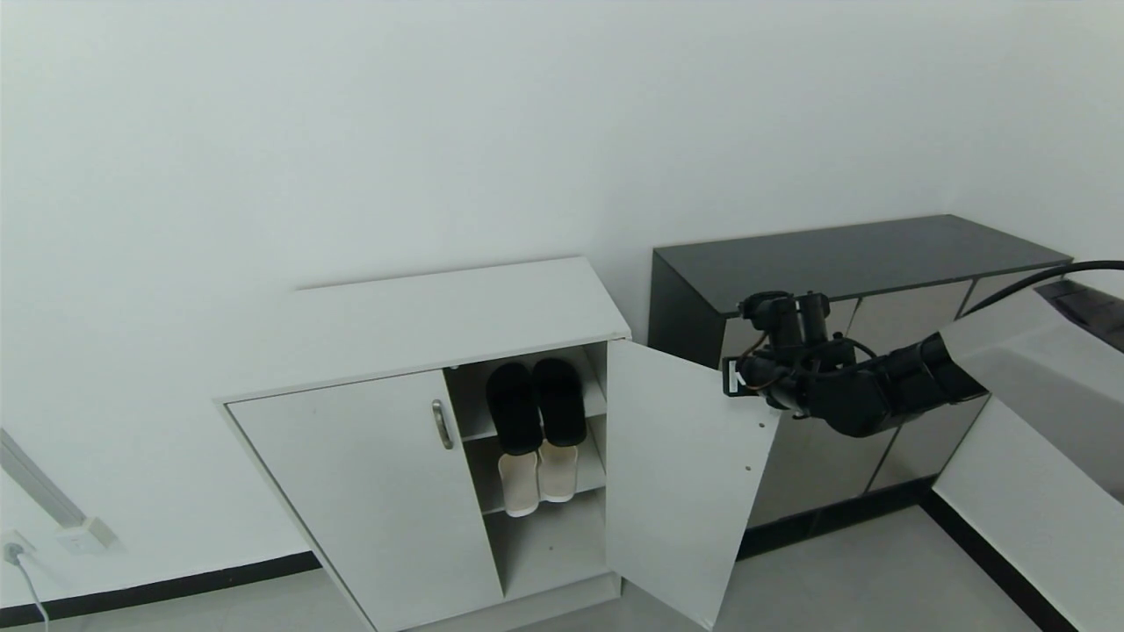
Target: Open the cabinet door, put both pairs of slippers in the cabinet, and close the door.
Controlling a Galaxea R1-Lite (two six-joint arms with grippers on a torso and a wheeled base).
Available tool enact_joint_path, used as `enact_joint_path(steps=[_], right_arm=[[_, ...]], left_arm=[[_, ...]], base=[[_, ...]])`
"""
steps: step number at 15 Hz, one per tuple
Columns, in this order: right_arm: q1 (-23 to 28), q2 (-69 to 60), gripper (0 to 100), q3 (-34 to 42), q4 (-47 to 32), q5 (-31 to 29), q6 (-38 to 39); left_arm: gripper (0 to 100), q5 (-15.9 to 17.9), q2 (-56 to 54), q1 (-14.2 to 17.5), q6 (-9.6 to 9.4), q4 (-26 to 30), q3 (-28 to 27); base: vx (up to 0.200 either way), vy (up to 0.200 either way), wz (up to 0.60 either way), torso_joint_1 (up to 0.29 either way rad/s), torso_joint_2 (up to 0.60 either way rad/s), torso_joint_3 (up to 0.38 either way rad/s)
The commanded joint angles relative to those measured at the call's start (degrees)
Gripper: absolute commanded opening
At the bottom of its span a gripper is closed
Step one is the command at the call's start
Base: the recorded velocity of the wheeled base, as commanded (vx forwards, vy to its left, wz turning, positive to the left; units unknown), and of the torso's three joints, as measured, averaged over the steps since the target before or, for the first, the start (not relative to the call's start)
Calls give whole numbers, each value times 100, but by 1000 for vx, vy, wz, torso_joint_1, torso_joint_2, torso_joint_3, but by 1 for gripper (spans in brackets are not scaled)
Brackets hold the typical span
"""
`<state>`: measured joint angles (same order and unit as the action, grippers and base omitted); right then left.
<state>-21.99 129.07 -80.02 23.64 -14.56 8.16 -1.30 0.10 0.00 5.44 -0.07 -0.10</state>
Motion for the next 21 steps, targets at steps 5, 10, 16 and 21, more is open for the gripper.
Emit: enact_joint_path(steps=[5, 10, 16, 21], right_arm=[[-631, -462, 0, 689, 36, -39, 46], [-1396, -928, 0, 1560, 844, -91, 19], [-1431, -1069, 0, 1779, 1090, -91, -235], [-1615, -1086, 0, 1832, 1099, -47, -227]], left_arm=[[0, -1, -1, 0, 1, -1, -8], [0, -1, -1, 0, 1, -1, 1], [0, -1, -1, 0, 1, -1, 1], [0, -1, -1, 0, 1, -1, 1]], base=[[0, 0, 0, 0, 0, 0], [0, 0, 0, 0, 0, 0], [0, 0, 0, 0, 0, 0], [0, 0, 480, 2, 3, 0]])
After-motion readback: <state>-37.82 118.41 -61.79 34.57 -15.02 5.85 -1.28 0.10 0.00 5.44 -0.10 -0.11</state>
